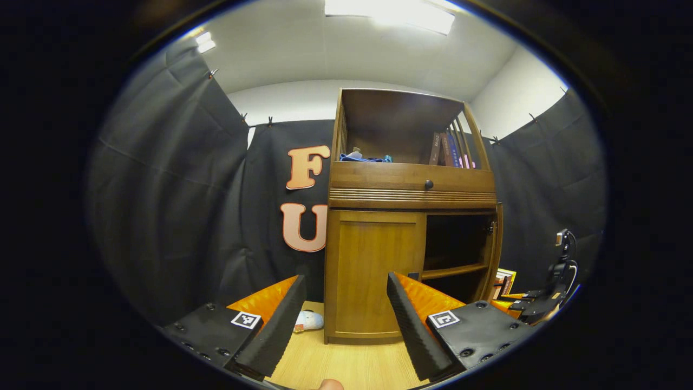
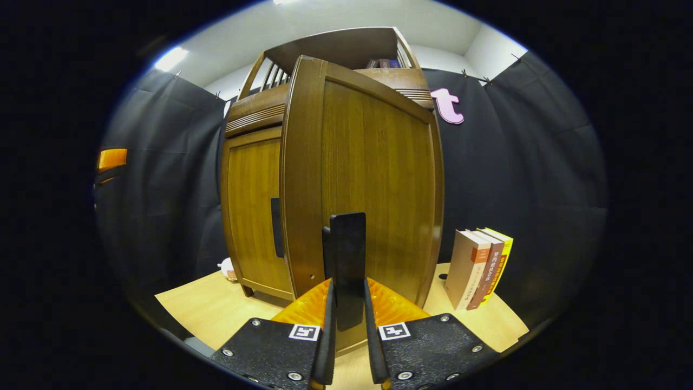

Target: Open the right door of the double-door shoe cabinet with the right hand, and open the left door with the left hand.

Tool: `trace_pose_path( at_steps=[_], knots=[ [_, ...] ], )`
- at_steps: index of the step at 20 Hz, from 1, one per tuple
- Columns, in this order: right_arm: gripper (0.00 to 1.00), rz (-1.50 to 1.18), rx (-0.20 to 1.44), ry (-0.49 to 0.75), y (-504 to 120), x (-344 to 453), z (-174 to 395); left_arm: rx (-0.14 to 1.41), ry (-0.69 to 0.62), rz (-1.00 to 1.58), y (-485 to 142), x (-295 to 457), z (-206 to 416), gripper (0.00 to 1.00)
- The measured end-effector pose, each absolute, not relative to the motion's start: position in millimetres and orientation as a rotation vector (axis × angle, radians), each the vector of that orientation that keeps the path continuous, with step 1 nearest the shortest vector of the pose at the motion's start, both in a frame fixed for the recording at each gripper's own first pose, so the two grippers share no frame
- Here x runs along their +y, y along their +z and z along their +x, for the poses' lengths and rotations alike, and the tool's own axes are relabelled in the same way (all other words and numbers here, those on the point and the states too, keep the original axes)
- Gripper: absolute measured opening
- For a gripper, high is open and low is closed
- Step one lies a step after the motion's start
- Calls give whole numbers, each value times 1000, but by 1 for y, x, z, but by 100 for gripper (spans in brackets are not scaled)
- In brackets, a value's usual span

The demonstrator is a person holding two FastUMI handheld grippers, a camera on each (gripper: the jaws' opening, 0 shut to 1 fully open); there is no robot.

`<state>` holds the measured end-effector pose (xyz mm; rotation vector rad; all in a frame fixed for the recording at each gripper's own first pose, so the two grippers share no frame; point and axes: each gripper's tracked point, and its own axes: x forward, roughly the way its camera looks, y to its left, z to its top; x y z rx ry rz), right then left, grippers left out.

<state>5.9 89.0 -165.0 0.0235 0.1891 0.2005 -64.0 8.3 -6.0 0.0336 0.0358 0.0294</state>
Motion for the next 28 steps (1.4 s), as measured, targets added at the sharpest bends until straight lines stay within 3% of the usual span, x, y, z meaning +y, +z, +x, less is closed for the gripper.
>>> trace_pose_path(
  at_steps=[1, 3, 16, 17, 19, 20, 28],
  knots=[
    [25, 24, 188, 189, -164, 83, 1, 36, 23, 32, -6, 4, -64, 96],
    [15, 16, 186, 171, -163, 71, -6, 40, 11, 28, -8, -2, -62, 96],
    [4, -5, 177, 84, -157, -10, -32, 43, -74, 19, -13, -62, -53, 96],
    [9, -10, 175, 81, -158, -16, -32, 39, -80, 16, -12, -66, -53, 96],
    [8, -14, 168, 88, -158, -25, -33, 38, -90, 17, -11, -75, -52, 97],
    [3, -10, 166, 95, -157, -29, -34, 38, -93, 20, -12, -79, -51, 96],
    [2, -6, 162, 113, -157, -78, -32, 49, -100, 23, -15, -92, -51, 96]
  ],
)
